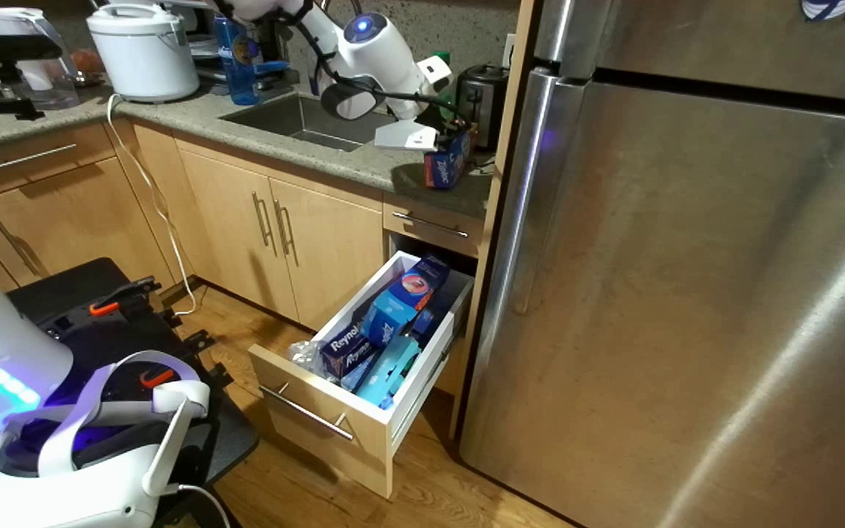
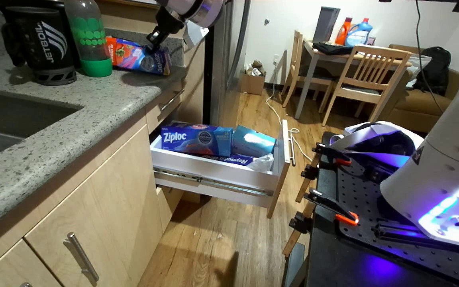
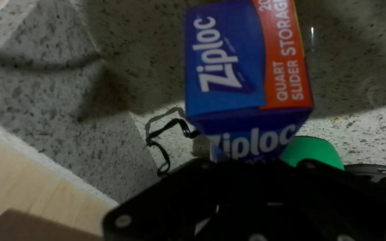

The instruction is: Get one of the boxes labeled 'Ziploc' from the open drawer of the cabinet and place it on the countertop

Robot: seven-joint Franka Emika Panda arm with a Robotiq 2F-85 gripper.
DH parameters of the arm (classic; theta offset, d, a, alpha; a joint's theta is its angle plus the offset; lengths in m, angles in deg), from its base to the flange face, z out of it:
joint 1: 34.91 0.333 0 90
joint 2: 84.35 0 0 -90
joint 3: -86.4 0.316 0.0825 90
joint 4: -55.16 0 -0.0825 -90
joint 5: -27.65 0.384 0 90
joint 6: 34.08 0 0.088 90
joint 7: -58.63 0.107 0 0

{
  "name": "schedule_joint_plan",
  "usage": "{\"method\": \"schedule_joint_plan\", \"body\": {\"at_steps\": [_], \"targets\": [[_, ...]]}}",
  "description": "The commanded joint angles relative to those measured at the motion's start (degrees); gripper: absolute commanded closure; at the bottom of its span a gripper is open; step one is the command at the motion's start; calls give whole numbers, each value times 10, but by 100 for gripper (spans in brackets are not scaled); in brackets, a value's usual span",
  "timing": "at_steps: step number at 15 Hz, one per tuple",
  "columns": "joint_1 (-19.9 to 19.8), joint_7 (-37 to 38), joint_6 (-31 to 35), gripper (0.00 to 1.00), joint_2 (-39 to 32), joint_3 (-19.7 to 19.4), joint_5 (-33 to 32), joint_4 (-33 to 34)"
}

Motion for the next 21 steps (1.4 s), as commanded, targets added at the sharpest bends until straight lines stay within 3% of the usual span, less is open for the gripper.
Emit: {"method": "schedule_joint_plan", "body": {"at_steps": [1, 3, 4, 5, 15, 21], "targets": [[0, 0, 0, 98, 0, 0, 0, 0], [0, 0, 0, 98, 0, 0, 0, 0], [0, 0, 0, 73, 0, 0, 0, 0], [1, 2, 2, 72, 5, -4, 1, -3], [-18, -3, 15, 0, 30, 2, 5, -18], [-25, -11, 23, 0, 61, 2, 2, -41]]}}
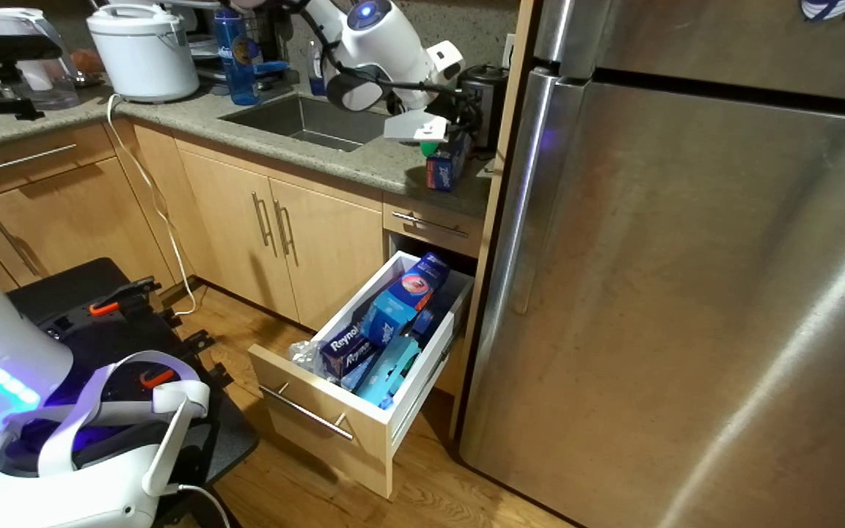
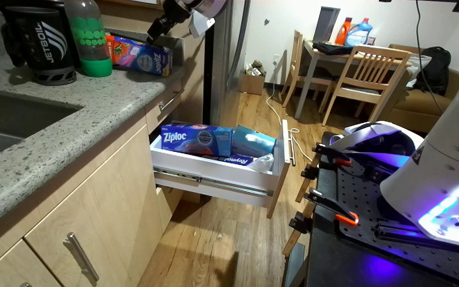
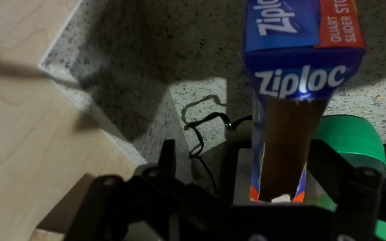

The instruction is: Get one of the boxes labeled 'Ziploc' from the open drawer of the cabinet and place it on the countertop

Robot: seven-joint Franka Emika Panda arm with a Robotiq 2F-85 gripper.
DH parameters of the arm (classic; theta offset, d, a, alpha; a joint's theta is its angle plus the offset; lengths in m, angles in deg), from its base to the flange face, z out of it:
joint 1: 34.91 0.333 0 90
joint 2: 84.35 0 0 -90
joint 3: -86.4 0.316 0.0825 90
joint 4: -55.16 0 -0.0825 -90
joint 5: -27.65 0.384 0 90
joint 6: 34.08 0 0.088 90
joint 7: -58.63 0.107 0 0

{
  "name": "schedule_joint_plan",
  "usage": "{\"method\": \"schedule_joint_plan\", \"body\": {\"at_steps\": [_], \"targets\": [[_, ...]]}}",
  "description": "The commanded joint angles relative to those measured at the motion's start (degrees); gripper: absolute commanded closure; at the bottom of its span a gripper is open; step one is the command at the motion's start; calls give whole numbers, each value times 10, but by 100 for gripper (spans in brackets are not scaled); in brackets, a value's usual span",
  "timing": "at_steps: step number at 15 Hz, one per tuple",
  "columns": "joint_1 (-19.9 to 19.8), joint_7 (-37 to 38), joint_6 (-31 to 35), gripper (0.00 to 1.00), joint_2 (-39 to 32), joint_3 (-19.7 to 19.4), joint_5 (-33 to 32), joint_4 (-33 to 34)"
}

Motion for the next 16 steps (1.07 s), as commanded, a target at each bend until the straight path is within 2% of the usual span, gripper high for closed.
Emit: {"method": "schedule_joint_plan", "body": {"at_steps": [1, 5, 9, 16], "targets": [[-4, -13, 12, 0, 46, 4, 2, -46], [-9, -34, 22, 0, 93, 14, 2, -98], [-8, -60, 40, 0, 155, 13, 0, -178], [-30, -121, 49, 0, 273, 26, 7, -337]]}}
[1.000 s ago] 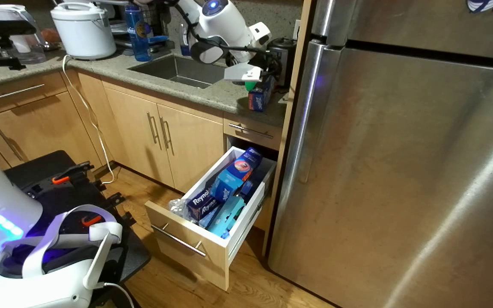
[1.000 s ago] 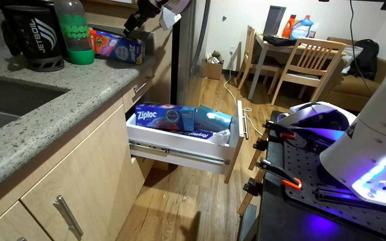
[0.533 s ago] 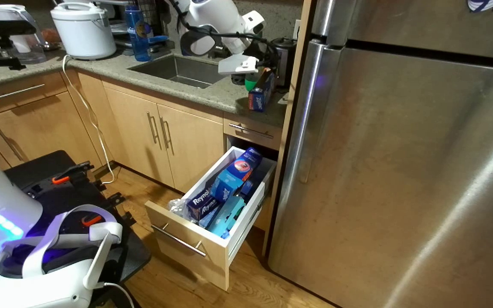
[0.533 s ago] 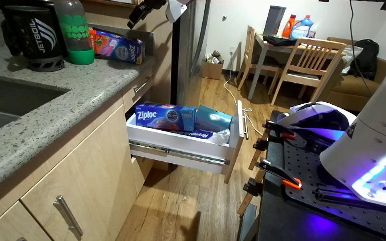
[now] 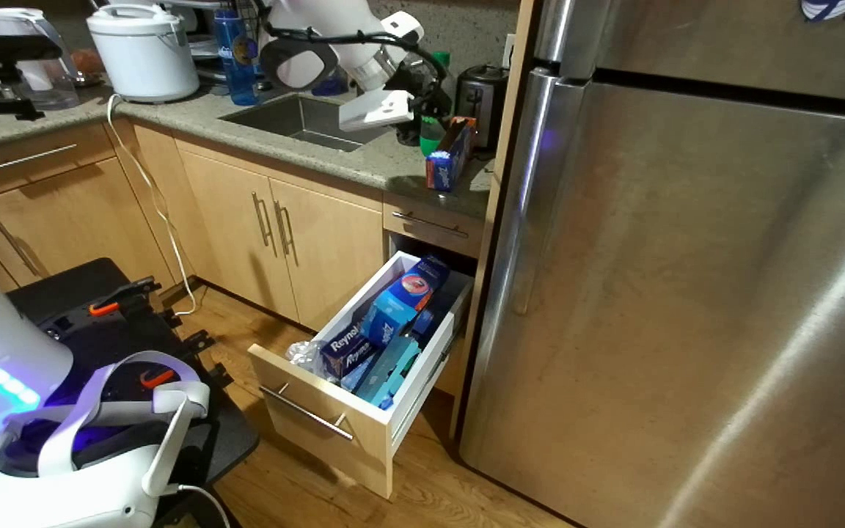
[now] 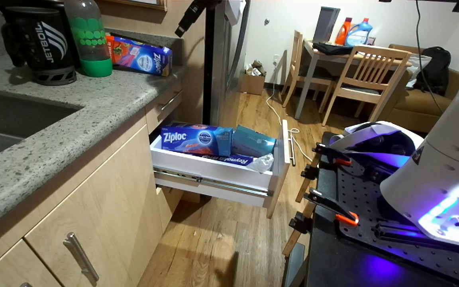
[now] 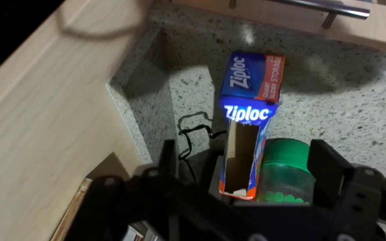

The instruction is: Get one of the boxes labeled 'Ziploc' from the open drawer of the cabinet and place it on the countertop

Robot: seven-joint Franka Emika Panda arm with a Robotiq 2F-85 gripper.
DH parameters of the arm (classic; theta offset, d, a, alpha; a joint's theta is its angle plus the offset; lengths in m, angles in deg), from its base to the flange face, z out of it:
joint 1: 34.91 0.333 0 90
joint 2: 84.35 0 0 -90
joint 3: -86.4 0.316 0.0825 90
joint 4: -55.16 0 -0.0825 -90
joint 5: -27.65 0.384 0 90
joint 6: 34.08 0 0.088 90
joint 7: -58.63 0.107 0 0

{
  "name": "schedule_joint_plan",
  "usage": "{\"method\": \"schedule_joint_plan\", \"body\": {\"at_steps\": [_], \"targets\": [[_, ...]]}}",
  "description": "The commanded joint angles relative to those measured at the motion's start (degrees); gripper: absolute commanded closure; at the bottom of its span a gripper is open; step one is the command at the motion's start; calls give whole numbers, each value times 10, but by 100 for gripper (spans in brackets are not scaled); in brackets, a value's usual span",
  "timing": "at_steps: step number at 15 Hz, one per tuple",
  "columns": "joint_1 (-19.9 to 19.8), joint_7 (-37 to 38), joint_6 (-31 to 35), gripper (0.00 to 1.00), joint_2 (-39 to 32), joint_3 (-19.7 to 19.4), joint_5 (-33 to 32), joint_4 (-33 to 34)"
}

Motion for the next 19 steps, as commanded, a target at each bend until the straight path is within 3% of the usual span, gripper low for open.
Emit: {"method": "schedule_joint_plan", "body": {"at_steps": [1, 7, 13, 19], "targets": [[-20, -44, 13, 0, 88, 19, 7, -112], [-39, -117, -17, 0, 188, 35, 34, -214], [-28, -162, -31, 0, 262, 4, 48, -287], [-30, -139, -15, 0, 241, -1, 34, -281]]}}
